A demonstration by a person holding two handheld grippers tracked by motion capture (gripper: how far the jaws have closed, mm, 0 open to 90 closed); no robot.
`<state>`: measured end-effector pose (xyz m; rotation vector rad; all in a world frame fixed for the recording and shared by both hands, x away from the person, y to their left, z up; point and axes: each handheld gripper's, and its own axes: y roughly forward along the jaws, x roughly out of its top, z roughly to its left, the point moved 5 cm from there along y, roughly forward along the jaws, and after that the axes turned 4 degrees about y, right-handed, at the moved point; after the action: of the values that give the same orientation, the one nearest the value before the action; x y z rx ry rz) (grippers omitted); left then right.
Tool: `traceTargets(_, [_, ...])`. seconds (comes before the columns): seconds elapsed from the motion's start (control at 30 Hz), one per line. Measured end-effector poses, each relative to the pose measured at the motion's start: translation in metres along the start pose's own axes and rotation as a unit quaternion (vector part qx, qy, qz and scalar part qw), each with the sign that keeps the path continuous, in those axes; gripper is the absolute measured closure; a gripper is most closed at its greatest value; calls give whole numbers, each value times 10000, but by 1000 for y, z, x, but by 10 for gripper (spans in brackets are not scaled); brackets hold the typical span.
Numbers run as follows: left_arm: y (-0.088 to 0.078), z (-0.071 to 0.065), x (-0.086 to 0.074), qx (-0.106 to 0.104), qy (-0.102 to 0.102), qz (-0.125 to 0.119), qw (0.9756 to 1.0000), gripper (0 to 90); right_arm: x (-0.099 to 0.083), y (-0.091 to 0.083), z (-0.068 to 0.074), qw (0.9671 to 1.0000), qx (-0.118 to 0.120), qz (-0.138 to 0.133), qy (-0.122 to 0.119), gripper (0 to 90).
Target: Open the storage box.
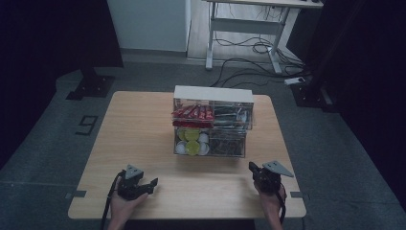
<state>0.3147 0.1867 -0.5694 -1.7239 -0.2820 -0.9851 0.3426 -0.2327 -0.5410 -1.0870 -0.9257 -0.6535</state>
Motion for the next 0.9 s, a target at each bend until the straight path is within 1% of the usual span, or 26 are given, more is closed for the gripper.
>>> traceTargets(0.1, [0,1,0,21,-16,8,10000,320,2,-1,6,10000,61,-36,-52,893])
traceTargets(0.13, [0,1,0,-16,-73,-20,10000,320,2,-2,8,10000,78,-27,-50,893])
traceTargets(0.17, [0,1,0,-16,-73,-20,10000,321,2,-1,10,9999,94,-4,-81,893])
traceTargets(0.2, [-2,2,0,-96,-138,-46,9998,320,2,-1,11,9999,106,13,-88,893])
traceTargets(0.3, [-4,3,1,-74,-173,-93,9998,321,2,1,15,9998,173,43,-82,893])
traceTargets(0.47, [-4,4,1,-67,-173,-104,9998,321,10,4,26,9995,298,-6,-88,893])
traceTargets(0.5, [-4,4,1,-67,-173,-104,9998,321,10,4,26,9995,298,-6,-88,893])
traceTargets(0.63, [-4,3,1,-74,-151,-105,9998,321,22,7,40,9990,408,-72,-193,893])
traceTargets(0.67, [-4,3,1,-74,-151,-105,9998,322,28,9,46,9986,461,-120,-247,893])
traceTargets(0.73, [-4,3,1,-70,-157,-104,9998,322,30,9,48,9984,479,-138,-263,893])
traceTargets(0.77, [-4,4,1,-66,-159,-101,9998,321,35,11,53,9980,532,-167,-286,893])
traceTargets(0.8, [-4,4,1,-68,-161,-103,9998,321,35,11,53,9980,532,-167,-286,893])
traceTargets(0.9, [-3,3,1,-87,-130,-74,9998,321,39,14,59,9976,616,-191,-253,893])
